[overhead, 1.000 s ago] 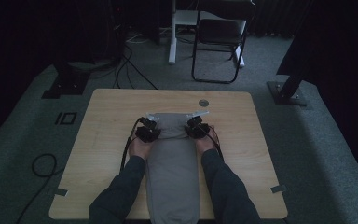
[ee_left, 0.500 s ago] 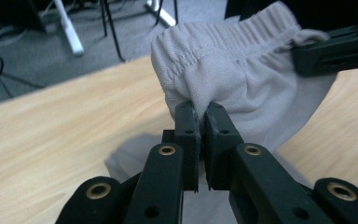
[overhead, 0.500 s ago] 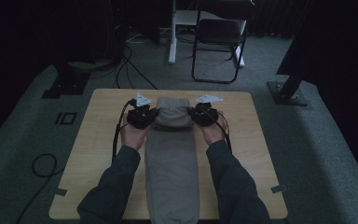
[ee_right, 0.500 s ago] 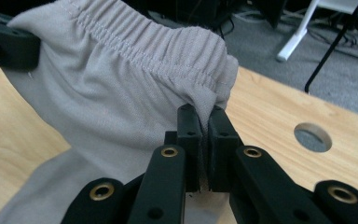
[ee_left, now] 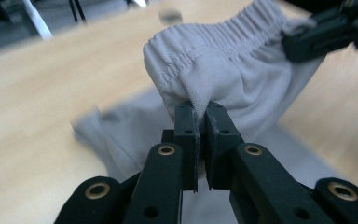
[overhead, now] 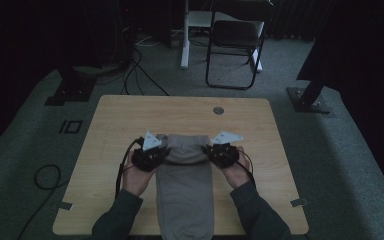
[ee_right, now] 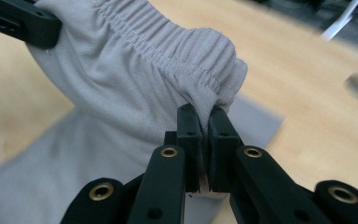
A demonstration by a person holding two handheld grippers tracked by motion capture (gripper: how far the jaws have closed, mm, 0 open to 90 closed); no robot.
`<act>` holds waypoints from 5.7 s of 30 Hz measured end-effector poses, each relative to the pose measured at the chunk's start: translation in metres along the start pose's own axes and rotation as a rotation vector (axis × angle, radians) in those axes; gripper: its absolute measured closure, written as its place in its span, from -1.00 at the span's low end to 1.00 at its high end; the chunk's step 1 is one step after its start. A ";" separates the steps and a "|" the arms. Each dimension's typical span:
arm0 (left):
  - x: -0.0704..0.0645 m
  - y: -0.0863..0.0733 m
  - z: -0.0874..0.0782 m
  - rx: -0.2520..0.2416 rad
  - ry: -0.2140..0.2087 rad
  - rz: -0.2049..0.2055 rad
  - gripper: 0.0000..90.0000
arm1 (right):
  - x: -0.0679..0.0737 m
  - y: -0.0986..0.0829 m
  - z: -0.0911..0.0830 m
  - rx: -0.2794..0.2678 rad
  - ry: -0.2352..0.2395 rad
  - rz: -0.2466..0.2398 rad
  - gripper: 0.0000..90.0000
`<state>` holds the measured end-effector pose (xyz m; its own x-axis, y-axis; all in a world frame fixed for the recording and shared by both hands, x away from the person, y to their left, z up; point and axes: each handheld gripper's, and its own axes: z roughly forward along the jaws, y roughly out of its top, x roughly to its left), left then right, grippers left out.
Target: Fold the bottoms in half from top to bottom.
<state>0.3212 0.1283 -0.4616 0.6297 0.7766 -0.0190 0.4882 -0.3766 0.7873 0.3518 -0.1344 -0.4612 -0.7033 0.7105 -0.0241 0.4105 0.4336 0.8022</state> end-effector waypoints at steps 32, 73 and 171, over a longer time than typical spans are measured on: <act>0.054 -0.015 0.104 0.184 0.133 -0.110 0.87 | -0.031 -0.022 0.112 0.153 -0.061 0.096 0.91; 0.010 -0.060 0.021 0.080 -0.087 -0.105 0.46 | 0.030 -0.073 0.029 0.088 0.050 -0.011 0.37; 0.002 -0.079 0.041 0.095 0.001 -0.091 0.65 | 0.023 -0.062 0.064 0.121 -0.004 0.026 0.35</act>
<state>0.3086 0.1387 -0.5486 0.5795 0.8103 -0.0868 0.5985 -0.3509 0.7202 0.3477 -0.1097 -0.5501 -0.6893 0.7245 -0.0066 0.4960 0.4785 0.7245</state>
